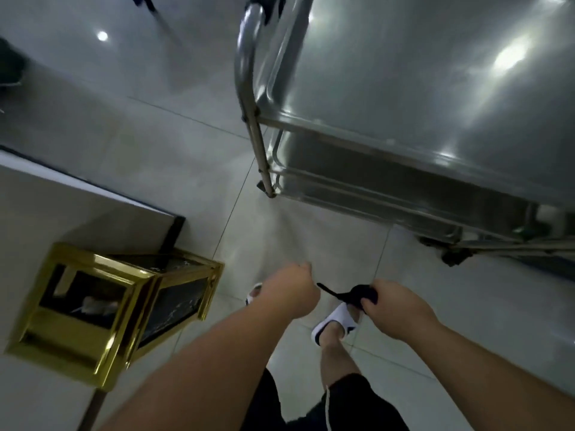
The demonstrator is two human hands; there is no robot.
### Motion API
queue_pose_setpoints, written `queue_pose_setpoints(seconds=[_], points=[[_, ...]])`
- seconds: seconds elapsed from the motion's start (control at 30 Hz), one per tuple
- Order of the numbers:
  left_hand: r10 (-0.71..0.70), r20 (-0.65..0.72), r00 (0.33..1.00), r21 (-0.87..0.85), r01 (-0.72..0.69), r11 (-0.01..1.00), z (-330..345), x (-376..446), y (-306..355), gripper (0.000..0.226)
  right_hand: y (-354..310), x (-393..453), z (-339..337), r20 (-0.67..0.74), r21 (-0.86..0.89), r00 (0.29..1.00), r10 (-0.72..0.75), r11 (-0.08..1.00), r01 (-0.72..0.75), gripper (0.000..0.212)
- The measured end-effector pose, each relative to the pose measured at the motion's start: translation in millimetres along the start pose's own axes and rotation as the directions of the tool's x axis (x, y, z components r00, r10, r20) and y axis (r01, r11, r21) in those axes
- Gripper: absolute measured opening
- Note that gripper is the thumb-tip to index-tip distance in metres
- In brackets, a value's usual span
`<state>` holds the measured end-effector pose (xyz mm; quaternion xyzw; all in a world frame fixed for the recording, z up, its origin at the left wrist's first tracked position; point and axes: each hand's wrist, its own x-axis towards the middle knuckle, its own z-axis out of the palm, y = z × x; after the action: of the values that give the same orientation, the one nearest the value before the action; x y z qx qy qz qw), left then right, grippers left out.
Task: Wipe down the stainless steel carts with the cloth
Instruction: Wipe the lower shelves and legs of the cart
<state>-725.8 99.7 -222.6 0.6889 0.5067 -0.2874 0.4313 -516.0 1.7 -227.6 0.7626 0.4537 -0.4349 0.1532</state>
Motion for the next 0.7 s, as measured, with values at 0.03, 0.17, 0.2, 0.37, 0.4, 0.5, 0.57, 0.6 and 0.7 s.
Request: queue_pose_setpoints(seconds=[0.03, 0.17, 0.2, 0.37, 0.4, 0.5, 0.57, 0.6, 0.7], points=[[0.021, -0.007, 1.000, 0.013, -0.021, 1.000, -9.3, -14.3, 3.7, 0.052, -4.6, -16.5, -13.0, -0.029, -0.058, 0.999, -0.014, 0.998, 0.012, 0.019], [0.100, -0.058, 0.993, 0.185, -0.087, 0.979, -47.1, -62.1, 5.6, 0.042, -25.0, -83.0, -41.2, -0.130, -0.171, 0.989, -0.077, 0.984, 0.054, 0.028], [0.121, -0.075, 0.990, 0.231, -0.100, 0.968, -58.2, -73.1, 4.7, 0.040, -29.7, -98.6, -43.0, -0.157, -0.231, 0.983, -0.100, 0.971, 0.061, 0.031], [0.250, -0.165, 0.954, 0.286, -0.196, 0.938, -101.5, -119.3, 5.2, 0.046, -51.4, -158.4, -41.2, -0.216, -0.450, 0.961, -0.170, 0.891, 0.056, 0.035], [0.272, -0.180, 0.945, 0.291, -0.213, 0.933, -108.1, -128.5, 8.2, 0.050, -57.0, -169.1, -44.8, -0.244, -0.445, 0.955, -0.170, 0.894, 0.045, 0.034], [0.349, -0.208, 0.914, 0.334, -0.269, 0.903, -119.4, -153.9, 23.7, 0.054, -66.9, -200.5, -62.6, -0.381, -0.345, 0.916, -0.125, 0.939, -0.015, 0.032], [0.402, -0.218, 0.889, 0.360, -0.309, 0.880, -121.5, -168.7, 39.7, 0.053, -65.6, -219.4, -71.7, -0.466, -0.238, 0.882, -0.068, 0.970, -0.051, 0.031], [0.423, -0.226, 0.877, 0.373, -0.324, 0.869, -121.4, -175.0, 48.1, 0.053, -63.6, -227.6, -74.7, -0.501, -0.189, 0.865, -0.039, 0.980, -0.066, 0.031], [0.476, -0.232, 0.848, 0.422, -0.353, 0.835, -114.6, -190.2, 75.8, 0.054, -47.4, -248.9, -76.3, -0.569, -0.073, 0.822, 0.036, 0.993, -0.094, 0.033]])
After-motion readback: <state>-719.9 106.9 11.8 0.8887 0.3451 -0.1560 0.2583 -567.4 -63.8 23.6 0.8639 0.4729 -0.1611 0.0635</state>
